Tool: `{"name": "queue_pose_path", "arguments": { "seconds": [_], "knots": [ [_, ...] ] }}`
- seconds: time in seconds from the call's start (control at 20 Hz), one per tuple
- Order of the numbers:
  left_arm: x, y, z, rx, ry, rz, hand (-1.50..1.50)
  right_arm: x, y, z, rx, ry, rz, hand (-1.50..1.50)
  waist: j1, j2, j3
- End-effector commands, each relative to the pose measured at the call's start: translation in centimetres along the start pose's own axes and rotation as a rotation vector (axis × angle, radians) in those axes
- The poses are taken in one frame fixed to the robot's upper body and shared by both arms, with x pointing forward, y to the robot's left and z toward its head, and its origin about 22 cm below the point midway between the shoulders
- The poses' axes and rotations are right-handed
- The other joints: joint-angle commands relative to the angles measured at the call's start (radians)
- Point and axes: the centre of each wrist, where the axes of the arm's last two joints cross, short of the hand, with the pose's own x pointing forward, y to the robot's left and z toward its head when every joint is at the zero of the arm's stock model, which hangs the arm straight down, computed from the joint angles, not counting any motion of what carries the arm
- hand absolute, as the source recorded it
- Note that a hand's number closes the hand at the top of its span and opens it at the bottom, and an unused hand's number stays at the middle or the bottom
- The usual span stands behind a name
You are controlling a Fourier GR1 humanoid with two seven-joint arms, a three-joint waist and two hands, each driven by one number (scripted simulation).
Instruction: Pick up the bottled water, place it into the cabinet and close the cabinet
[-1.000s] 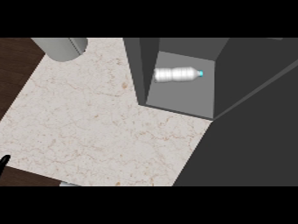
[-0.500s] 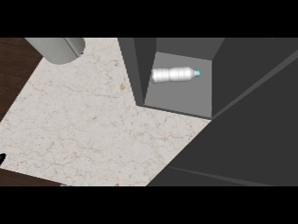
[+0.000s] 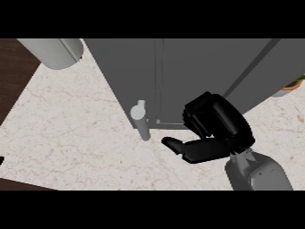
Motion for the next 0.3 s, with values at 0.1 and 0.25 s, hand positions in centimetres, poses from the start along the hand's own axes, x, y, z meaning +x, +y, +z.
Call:
{"name": "queue_pose_path", "arguments": {
  "seconds": [0.1, 0.25],
  "knots": [
    [0.4, 0.3, -0.4, -0.017, -0.024, 0.038, -1.50, 1.5, -1.8, -8.2, -0.074, 0.047, 0.012, 1.50, -0.031, -0.007, 0.004],
    [0.7, -0.1, -0.3, -0.019, -0.020, 0.029, -1.50, 2.1, -1.7, -10.2, -0.069, 0.065, 0.008, 1.50, -0.037, -0.015, 0.006]
  ]
}}
